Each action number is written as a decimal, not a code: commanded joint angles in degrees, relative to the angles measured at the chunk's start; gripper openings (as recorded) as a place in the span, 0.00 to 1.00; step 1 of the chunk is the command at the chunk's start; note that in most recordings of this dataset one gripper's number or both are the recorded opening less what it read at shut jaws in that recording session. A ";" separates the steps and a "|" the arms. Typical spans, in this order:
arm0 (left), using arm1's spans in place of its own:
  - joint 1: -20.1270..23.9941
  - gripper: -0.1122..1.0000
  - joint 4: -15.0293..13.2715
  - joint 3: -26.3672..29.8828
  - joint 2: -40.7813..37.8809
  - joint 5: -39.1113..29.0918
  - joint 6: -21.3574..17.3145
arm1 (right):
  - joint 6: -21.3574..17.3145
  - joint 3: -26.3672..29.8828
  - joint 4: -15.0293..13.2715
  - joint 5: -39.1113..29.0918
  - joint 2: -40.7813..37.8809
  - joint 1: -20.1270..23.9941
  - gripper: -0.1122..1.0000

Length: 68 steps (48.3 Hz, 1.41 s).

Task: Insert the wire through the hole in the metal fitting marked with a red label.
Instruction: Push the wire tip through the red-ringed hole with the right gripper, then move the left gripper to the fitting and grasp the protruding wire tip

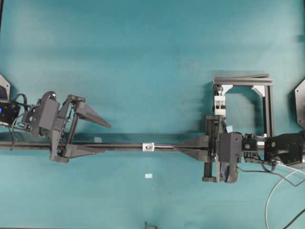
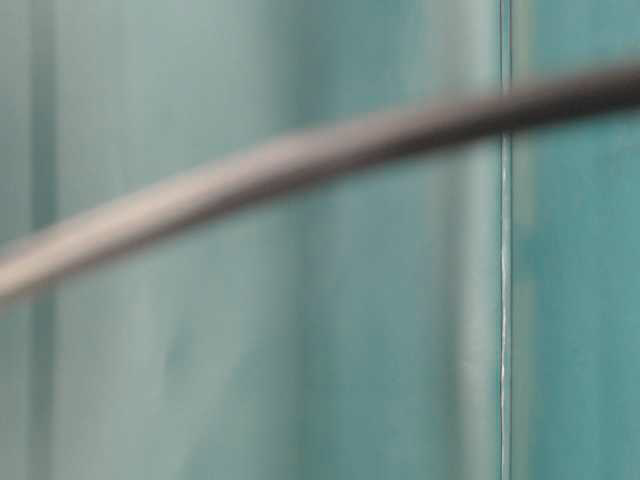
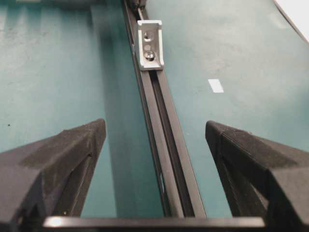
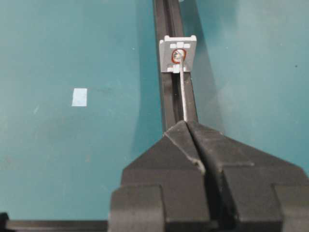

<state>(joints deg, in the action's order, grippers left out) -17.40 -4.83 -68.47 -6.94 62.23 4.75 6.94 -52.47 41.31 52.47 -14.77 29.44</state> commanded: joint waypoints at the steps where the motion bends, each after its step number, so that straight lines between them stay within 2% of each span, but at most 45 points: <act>1: -0.18 0.83 0.18 0.44 0.44 0.26 -0.09 | 0.00 0.88 -0.26 0.18 0.79 -0.26 0.09; 41: -0.18 0.83 0.26 2.55 0.44 -2.81 -0.09 | 0.00 4.48 -5.80 -2.20 -1.05 -3.34 0.09; 68: -0.18 0.82 0.18 4.48 -1.14 -4.92 0.35 | 0.00 6.33 -7.82 -2.46 -1.67 -4.22 0.09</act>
<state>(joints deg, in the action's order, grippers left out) -17.40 -4.75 -64.86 -8.17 57.22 5.01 6.94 -47.20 33.93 49.83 -17.31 25.40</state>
